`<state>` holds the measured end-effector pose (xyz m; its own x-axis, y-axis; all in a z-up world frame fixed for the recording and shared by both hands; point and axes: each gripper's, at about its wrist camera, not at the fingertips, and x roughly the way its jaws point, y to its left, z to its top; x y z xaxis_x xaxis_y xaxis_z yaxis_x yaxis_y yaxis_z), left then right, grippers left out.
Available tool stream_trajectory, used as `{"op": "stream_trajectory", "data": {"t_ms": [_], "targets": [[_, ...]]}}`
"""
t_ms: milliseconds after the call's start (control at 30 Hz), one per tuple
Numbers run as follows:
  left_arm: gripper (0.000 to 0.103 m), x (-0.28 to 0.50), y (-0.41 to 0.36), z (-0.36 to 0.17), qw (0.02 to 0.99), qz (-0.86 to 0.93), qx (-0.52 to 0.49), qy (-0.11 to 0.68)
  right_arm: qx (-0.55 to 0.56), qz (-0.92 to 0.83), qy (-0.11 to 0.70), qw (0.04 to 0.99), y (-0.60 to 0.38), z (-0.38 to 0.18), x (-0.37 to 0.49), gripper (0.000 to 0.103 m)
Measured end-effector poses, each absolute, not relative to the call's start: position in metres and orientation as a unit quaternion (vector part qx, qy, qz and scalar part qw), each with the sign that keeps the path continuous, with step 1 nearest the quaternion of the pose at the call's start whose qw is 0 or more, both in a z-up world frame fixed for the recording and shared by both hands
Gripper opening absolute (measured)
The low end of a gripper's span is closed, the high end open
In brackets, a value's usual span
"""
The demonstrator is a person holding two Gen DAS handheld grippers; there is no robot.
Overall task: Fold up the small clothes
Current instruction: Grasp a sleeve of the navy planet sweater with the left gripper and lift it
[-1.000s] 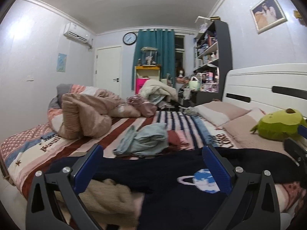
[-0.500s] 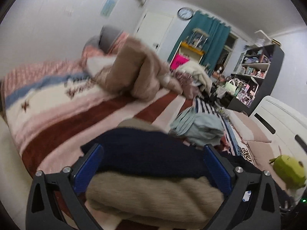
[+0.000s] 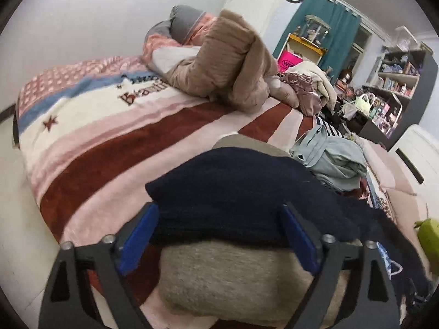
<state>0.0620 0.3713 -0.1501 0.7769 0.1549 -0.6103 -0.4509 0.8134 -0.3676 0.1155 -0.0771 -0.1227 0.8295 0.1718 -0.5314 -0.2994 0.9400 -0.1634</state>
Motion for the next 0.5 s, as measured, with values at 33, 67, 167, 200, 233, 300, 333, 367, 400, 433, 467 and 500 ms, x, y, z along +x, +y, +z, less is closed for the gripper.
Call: {"op": "stream_trajectory", "data": {"t_ms": [33, 67, 167, 200, 233, 300, 333, 367, 400, 433, 467, 500], "targets": [[0.09, 0.062, 0.375, -0.153, 0.905, 0.16, -0.269, 0.289, -0.122, 0.125, 0.264, 0.949, -0.077, -0.123, 0.115, 0.103], [0.09, 0.062, 0.378, -0.154, 0.902, 0.156, -0.278, 0.29, -0.124, 0.124, 0.263, 0.949, -0.077, -0.122, 0.115, 0.103], [0.08, 0.062, 0.376, -0.151, 0.91, 0.155, -0.262, 0.281, -0.125, 0.124, 0.263, 0.949, -0.077, -0.121, 0.115, 0.103], [0.077, 0.062, 0.373, -0.148, 0.914, 0.157, -0.25, 0.277, -0.123, 0.124, 0.263, 0.949, -0.077, -0.121, 0.115, 0.103], [0.07, 0.064, 0.37, -0.145, 0.92, 0.161, -0.231, 0.274, -0.122, 0.123, 0.264, 0.949, -0.077, -0.121, 0.115, 0.103], [0.049, 0.072, 0.365, -0.139, 0.927, 0.152, -0.201, 0.277, -0.118, 0.123, 0.268, 0.948, -0.077, -0.121, 0.115, 0.103], [0.037, 0.074, 0.362, -0.136, 0.928, 0.147, -0.193, 0.281, -0.117, 0.123, 0.269, 0.948, -0.077, -0.121, 0.115, 0.103], [0.031, 0.079, 0.358, -0.132, 0.93, 0.148, -0.178, 0.287, -0.117, 0.123, 0.27, 0.948, -0.077, -0.121, 0.115, 0.103], [0.027, 0.08, 0.355, -0.13, 0.931, 0.151, -0.164, 0.29, -0.118, 0.123, 0.27, 0.948, -0.077, -0.121, 0.115, 0.103], [0.021, 0.082, 0.353, -0.128, 0.932, 0.156, -0.15, 0.292, -0.117, 0.123, 0.269, 0.948, -0.077, -0.121, 0.116, 0.103], [0.02, 0.081, 0.352, -0.127, 0.932, 0.158, -0.145, 0.292, -0.116, 0.124, 0.269, 0.948, -0.077, -0.121, 0.115, 0.103], [0.021, 0.079, 0.353, -0.127, 0.932, 0.157, -0.147, 0.293, -0.115, 0.125, 0.269, 0.948, -0.077, -0.121, 0.116, 0.103]]}}
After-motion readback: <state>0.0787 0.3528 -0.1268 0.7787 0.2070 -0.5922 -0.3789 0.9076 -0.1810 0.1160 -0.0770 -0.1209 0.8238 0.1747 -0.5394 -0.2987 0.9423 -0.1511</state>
